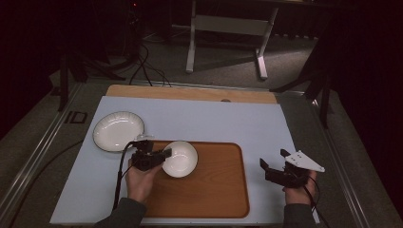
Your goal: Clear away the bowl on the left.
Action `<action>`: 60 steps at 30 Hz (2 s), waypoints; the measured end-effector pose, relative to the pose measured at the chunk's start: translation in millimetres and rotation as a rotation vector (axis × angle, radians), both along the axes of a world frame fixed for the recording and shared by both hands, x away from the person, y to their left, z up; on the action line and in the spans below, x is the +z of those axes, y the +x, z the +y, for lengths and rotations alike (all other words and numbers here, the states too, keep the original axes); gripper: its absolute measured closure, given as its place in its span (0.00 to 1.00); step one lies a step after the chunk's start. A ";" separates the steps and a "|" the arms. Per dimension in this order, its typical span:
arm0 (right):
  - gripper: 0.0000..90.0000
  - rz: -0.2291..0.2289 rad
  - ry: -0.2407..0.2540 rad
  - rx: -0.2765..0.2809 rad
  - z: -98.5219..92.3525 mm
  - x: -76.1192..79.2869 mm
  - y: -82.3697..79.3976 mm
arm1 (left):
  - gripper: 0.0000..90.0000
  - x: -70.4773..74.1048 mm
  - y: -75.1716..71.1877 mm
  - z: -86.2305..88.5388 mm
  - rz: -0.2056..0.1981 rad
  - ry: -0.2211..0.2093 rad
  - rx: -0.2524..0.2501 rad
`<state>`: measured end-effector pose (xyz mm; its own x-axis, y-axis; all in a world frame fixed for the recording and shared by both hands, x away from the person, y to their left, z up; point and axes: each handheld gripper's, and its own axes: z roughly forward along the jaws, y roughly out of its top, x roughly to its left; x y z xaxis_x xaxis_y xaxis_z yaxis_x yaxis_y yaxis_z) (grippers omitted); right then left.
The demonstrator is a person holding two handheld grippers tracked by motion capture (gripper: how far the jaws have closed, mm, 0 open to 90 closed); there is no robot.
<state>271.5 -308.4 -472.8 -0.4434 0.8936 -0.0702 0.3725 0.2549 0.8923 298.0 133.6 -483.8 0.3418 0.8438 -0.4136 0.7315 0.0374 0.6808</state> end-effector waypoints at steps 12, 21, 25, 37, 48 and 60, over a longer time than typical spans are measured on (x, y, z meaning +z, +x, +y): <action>0.15 0.000 -0.001 0.003 -0.3 0.2 0.8 | 0.89 -4.5 0.9 -4.7 0.014 0.012 -0.012; 0.15 -0.001 0.000 0.005 -0.5 0.2 1.3 | 0.89 -7.4 0.9 -5.3 0.025 0.018 -0.012; 0.15 -0.001 -0.001 0.007 0.1 0.0 1.7 | 0.89 -8.5 1.1 -6.4 0.029 0.020 -0.012; 0.15 0.001 -0.001 0.006 -0.2 0.0 1.9 | 0.89 -12.2 1.1 -5.5 0.045 0.023 -0.007; 0.15 -0.001 0.000 0.007 -0.7 0.2 1.9 | 0.89 -17.2 -0.6 -7.0 0.070 0.029 -0.007; 0.15 -0.002 0.001 0.007 -0.9 0.4 1.7 | 0.88 -22.2 0.2 -6.8 0.093 0.047 -0.006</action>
<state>273.2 -309.3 -472.3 -0.4496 0.8905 -0.0700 0.3693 0.2566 0.8932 298.2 126.8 -506.0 0.3085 0.8611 -0.4041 0.7916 0.0031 0.6110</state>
